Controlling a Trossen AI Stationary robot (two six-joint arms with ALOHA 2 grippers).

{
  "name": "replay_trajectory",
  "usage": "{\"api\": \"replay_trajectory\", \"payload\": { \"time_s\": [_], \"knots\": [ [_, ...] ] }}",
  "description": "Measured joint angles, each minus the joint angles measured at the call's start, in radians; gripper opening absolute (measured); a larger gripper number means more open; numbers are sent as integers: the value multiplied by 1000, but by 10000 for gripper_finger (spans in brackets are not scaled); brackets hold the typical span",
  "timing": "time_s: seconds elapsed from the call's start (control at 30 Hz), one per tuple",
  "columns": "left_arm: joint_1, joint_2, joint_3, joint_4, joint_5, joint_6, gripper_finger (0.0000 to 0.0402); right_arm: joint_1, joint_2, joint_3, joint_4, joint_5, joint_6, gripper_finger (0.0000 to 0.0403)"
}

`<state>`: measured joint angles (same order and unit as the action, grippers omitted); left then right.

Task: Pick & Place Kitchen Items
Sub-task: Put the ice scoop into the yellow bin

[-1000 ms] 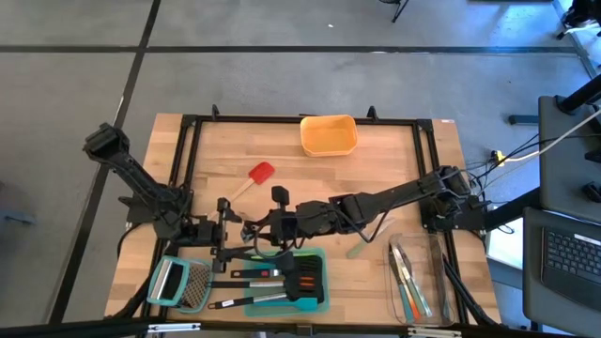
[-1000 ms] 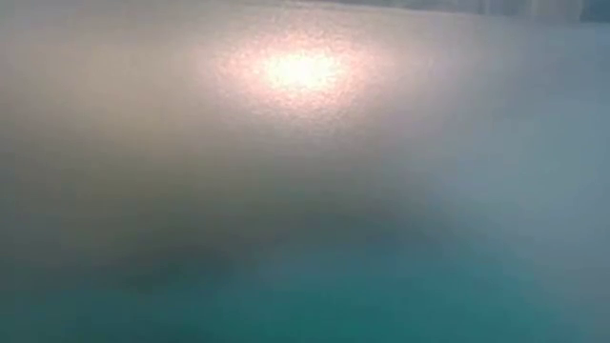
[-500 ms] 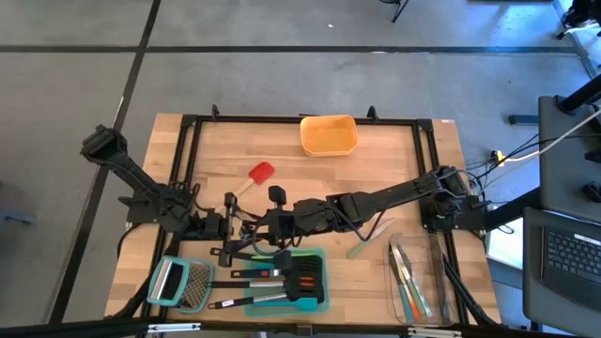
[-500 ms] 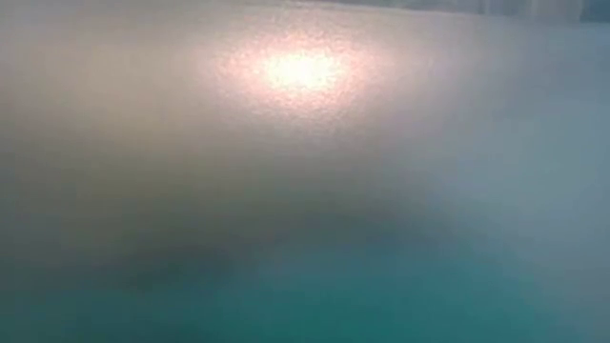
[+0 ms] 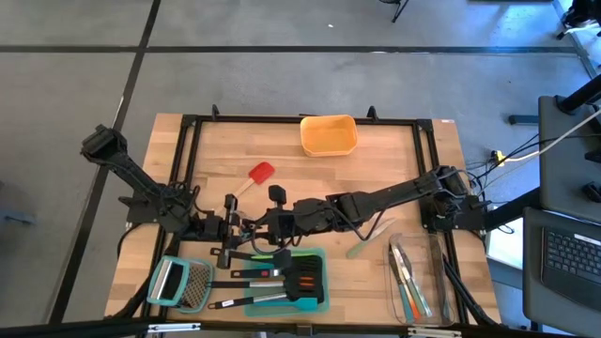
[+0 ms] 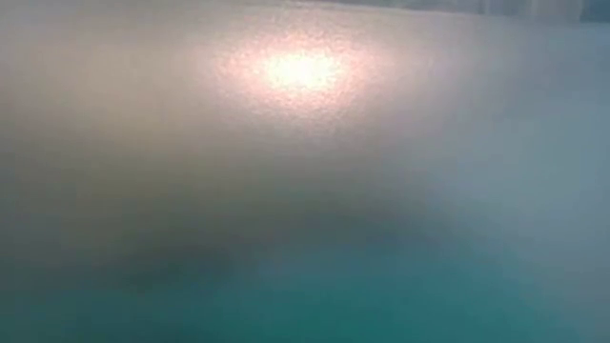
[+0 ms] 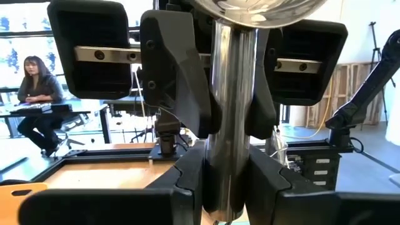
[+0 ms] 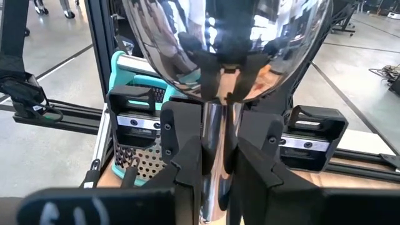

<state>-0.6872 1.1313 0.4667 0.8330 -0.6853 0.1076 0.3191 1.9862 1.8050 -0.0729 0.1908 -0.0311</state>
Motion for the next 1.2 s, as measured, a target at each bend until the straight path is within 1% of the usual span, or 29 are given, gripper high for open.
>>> {"api": "replay_trajectory", "payload": {
  "time_s": [0.07,0.33,0.5,0.67,0.83,1.0,1.2],
  "knots": [
    [0,0,0,0,0,-1,69,0,0,0,0,0,0,68],
    [0,0,0,1,0,-12,69,0,0,0,-2,3,-18,104],
    [1,0,0,-7,-12,-19,69,6,-2,0,-51,96,-6,122],
    [1,1,0,-22,-4,-17,69,23,-6,1,-121,117,23,150],
    [0,0,6,-83,-13,-37,69,48,-9,2,-187,128,25,173],
    [0,-6,14,-62,-17,-51,69,82,-12,14,-362,200,52,181],
    [0,-5,14,-72,-19,-52,69,112,-14,53,-595,231,106,181]
  ]
}}
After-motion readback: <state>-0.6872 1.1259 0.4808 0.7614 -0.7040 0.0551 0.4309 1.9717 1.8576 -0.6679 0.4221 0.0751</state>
